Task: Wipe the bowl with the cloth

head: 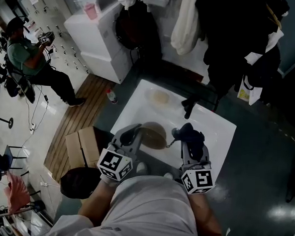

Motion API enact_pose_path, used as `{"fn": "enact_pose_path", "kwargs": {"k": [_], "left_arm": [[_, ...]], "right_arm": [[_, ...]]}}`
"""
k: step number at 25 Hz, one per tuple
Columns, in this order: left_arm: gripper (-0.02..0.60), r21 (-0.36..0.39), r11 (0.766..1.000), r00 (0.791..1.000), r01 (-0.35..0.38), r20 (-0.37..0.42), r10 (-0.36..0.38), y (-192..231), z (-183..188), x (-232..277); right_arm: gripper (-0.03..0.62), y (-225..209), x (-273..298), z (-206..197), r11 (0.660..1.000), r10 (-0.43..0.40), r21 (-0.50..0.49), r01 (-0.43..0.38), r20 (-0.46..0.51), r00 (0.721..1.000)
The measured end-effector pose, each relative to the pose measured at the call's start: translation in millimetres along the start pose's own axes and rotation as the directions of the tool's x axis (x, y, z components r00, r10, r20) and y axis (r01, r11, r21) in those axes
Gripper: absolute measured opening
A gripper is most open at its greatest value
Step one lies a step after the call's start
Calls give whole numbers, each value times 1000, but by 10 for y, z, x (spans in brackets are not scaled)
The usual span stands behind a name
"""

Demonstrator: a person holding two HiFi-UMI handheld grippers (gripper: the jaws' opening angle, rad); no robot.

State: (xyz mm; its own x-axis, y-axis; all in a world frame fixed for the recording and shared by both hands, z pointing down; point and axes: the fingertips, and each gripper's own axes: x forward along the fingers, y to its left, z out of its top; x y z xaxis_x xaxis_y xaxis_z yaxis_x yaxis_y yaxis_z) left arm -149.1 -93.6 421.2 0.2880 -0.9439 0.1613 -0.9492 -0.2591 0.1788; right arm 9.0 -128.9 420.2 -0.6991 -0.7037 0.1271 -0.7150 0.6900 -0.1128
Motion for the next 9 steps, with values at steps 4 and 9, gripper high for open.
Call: {"fn": "enact_pose_path", "kwargs": {"k": [4, 9], "left_arm": [[18, -9, 1000, 1000, -1, -3, 1, -14, -27, -13], [18, -10, 1000, 1000, -1, 9, 1, -49, -47, -11]], "right_arm": [[61, 31, -5, 8, 1000, 5, -15, -5, 0, 1000], [61, 34, -4, -6, 999, 4, -47, -4, 7, 1000]]}}
